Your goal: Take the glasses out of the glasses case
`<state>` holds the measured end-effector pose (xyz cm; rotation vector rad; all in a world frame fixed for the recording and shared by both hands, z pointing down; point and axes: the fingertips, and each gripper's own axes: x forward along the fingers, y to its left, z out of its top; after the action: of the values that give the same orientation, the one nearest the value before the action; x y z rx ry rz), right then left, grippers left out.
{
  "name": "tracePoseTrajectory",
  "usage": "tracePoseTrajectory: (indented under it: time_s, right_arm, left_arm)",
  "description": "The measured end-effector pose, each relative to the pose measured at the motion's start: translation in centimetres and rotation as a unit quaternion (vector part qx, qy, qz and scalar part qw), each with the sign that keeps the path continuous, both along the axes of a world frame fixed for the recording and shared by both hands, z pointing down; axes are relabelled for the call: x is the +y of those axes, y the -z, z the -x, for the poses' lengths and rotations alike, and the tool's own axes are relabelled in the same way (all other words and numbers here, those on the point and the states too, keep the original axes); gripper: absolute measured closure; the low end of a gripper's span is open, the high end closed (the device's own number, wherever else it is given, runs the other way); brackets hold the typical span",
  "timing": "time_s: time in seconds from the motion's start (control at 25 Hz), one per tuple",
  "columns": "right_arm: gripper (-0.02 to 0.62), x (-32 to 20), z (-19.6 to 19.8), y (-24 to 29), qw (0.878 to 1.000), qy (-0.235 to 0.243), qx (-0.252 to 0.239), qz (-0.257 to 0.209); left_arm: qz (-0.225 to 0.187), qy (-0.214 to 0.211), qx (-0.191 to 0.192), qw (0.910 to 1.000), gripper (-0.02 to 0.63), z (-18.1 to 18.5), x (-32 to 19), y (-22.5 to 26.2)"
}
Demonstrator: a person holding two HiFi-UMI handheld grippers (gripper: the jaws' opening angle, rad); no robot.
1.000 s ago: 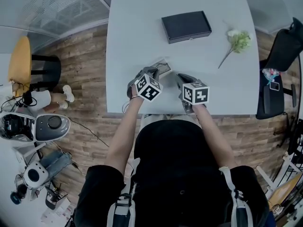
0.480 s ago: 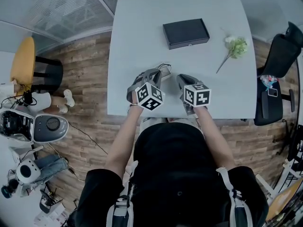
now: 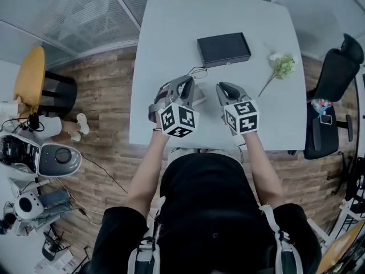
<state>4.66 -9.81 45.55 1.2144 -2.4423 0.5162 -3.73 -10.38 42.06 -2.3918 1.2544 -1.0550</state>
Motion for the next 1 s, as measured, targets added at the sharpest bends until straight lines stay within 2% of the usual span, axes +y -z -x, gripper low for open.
tracePoseTrajectory:
  time_s: [0.2,0.32,0.48,0.76,1.0]
  right_arm:
    - [0.578,-1.3,-0.3,5.2,0.993,0.007,0.055,-0.101]
    - [0.578,-1.6,0.2,7.5,0.981,0.029,0.105,-0.161]
    - [0.578,-1.9,0.2,9.3,0.964,0.035,0.150,-0.214]
    - [0.579,-1.6,0.0,11.9,0.949,0.045,0.166,-0.265]
    - [0.581,-1.3,-0.4,12.5,0.943,0.058,0.180,-0.274]
  left_arm:
    - [-0.050,0.002,-0.018,0.9986,0.578,0.3,-0.8,3.4]
    - [-0.069,0.000,-0.030,0.9971,0.578,0.5,-1.1,4.6]
    - [-0.085,0.006,-0.030,0.9959,0.578,0.8,-1.7,6.0]
    - [-0.107,0.012,-0.017,0.9940,0.578,0.2,-2.0,8.0]
    - [-0.108,0.009,-0.017,0.9940,0.578,-0.4,-2.1,8.6]
